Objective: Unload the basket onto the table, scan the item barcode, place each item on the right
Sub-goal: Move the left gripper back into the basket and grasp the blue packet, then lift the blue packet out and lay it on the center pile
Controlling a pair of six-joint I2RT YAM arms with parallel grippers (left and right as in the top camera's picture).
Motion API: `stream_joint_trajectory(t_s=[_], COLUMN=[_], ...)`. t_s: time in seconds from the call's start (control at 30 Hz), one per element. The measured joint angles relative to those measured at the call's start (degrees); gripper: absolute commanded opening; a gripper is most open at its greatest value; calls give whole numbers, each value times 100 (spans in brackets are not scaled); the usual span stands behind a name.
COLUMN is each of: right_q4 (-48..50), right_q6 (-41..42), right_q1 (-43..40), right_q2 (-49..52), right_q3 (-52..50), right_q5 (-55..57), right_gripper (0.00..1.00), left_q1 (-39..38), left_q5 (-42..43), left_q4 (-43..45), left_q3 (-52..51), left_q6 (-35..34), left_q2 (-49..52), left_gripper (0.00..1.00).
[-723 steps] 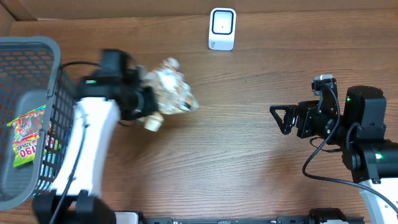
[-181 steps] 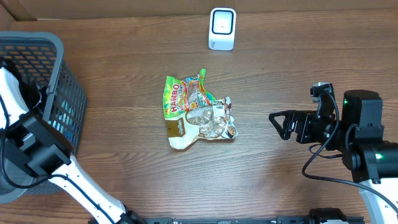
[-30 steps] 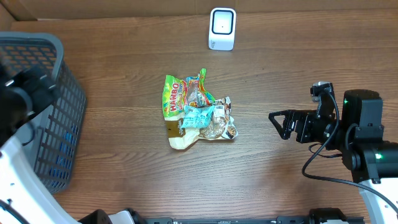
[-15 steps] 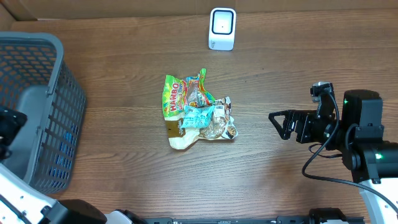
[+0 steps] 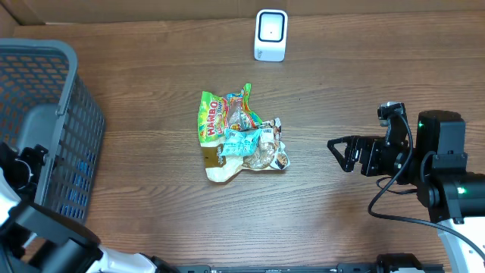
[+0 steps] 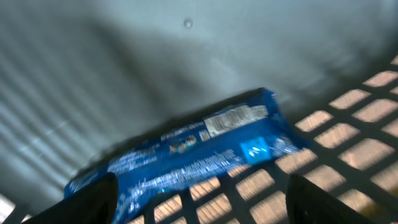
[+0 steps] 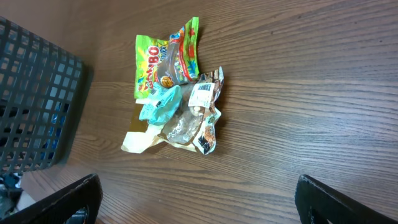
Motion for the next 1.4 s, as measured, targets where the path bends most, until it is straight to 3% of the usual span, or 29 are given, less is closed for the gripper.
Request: stream_joint_trajectory(t_s=[0.3,0.43,0.57,0.67,0.8,0.97,1.13,1.4], right_q4=[46,48,46,46,46,50,52,59], right_q6=[0,0,-2,0,0,-2,0,2], right_q1=[0,0,0,0,0,0,0,0], right_q2=[0,0,0,0,0,0,0,0], right_q3=[0,0,0,0,0,0,0,0], right_q5=[0,0,0,0,0,-2,2,0], right_gripper=[100,100,100,100,100,100,100,100], left_q1=[-310,-365,-409,-485,-498,-498,-494,-608], left_q5=[-9,-50,-297,-660,-1528,-2208,-2310,-2142], left_q4=[518,721,828,809,811,940,1132,1163], left_q3=[-483,-599,-717,-739,-739,-750,-776,-841], left_q6=[433,496,339,76,-527,-1163,-1447,-1292], left_q2=[527,527,509,459,417,417,417,420], left_gripper=[68,58,35,25,42,72,76,75])
